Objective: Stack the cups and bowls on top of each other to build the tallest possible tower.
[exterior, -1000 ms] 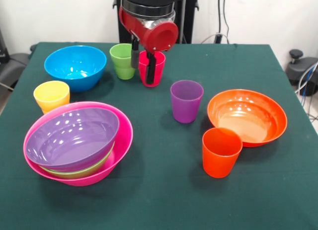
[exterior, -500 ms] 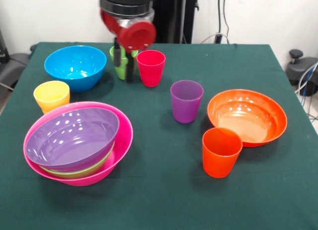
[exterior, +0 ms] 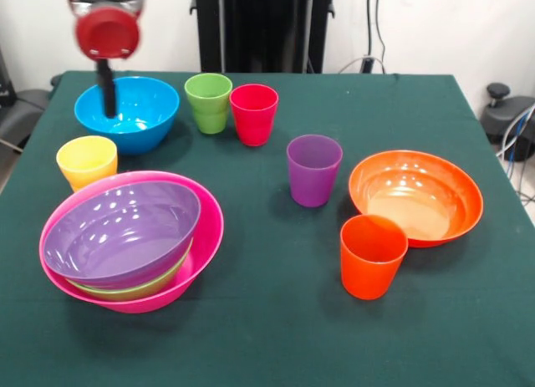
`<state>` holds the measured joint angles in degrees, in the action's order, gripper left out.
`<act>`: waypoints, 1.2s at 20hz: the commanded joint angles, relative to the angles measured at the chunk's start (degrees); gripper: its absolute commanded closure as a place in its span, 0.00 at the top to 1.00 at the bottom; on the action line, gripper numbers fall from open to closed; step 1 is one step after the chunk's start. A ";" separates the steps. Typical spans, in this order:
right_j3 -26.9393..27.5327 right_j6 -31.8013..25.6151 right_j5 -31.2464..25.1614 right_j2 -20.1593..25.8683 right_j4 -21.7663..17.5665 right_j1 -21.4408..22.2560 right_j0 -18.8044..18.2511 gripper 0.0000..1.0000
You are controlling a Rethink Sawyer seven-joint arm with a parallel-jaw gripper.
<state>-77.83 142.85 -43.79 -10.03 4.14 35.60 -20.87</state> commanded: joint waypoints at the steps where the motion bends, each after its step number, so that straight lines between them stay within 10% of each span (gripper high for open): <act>1: -4.38 -10.54 -0.05 6.48 -5.40 -2.61 -2.27 1.00; 12: -9.96 -6.62 7.92 8.75 -6.79 -2.99 -3.02 1.00; 24: -13.07 -19.03 6.59 16.52 -14.45 0.05 -7.05 1.00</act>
<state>-85.17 141.03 -36.45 -3.27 -5.07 35.80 -26.64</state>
